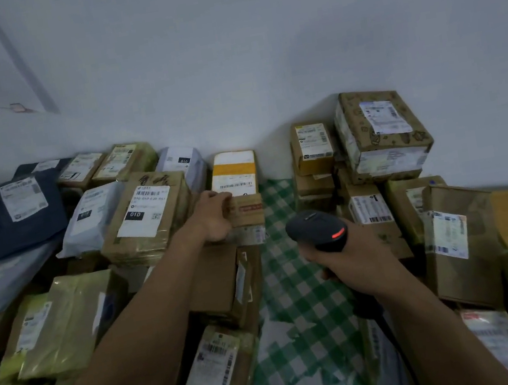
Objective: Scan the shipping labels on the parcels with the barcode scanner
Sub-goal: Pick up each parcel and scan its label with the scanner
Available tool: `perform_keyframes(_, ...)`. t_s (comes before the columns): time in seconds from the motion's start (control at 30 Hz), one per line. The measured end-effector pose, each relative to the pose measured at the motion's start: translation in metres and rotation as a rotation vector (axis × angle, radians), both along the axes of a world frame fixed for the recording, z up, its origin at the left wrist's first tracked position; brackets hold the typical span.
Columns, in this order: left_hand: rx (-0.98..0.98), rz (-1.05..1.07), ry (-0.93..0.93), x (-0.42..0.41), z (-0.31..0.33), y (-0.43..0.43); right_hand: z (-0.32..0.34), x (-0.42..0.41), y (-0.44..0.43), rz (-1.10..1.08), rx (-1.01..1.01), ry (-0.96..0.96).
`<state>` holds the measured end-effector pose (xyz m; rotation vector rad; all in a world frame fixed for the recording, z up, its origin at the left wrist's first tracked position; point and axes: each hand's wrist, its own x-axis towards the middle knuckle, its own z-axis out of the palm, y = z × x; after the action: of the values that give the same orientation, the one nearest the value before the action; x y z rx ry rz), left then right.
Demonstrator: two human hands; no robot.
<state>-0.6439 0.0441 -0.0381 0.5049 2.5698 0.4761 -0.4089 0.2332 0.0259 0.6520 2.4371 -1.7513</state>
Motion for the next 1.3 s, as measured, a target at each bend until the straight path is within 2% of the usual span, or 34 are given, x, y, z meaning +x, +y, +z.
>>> perform_keyframes(0.23, -0.091, 0.001, 0.006, -0.014, -0.020, 0.005, -0.011, -0.004, 0.005, -0.024, 0.005, -0.033)
perform_keyframes(0.4, 0.077, 0.093, 0.036, 0.005, -0.034, 0.024, -0.014, -0.003, 0.007, -0.052, -0.022, -0.035)
perform_keyframes(0.53, -0.193, 0.005, 0.080, 0.021, -0.040, 0.037, -0.017, -0.001, 0.012, -0.098, -0.051, -0.012)
perform_keyframes(0.63, -0.238, 0.037, 0.120, 0.024, -0.036, 0.043, -0.015, 0.003, 0.015, -0.118, -0.082, 0.024)
perform_keyframes(0.7, -0.098, 0.119, 0.151, 0.023, -0.029, 0.053, -0.011, 0.006, 0.019, -0.139, -0.108, 0.038)
perform_keyframes(0.77, 0.150, 0.155, 0.149, 0.023, -0.016, 0.072, -0.006, 0.005, 0.027, -0.186, -0.187, 0.031)
perform_keyframes(0.83, 0.364, 0.151, 0.074, 0.019, -0.001, 0.100, 0.000, -0.001, 0.037, -0.270, -0.292, 0.021)
perform_keyframes(0.9, 0.501, 0.160, -0.014, 0.010, 0.011, 0.131, 0.006, -0.006, 0.049, -0.328, -0.309, 0.031)
perform_keyframes(1.07, 0.637, 0.284, -0.262, -0.010, 0.015, 0.191, 0.006, -0.019, 0.072, -0.326, -0.318, 0.058)
perform_keyframes(1.3, 0.849, 0.509, -0.398, -0.026, -0.020, 0.221, -0.005, -0.025, 0.095, -0.369, -0.324, 0.054)
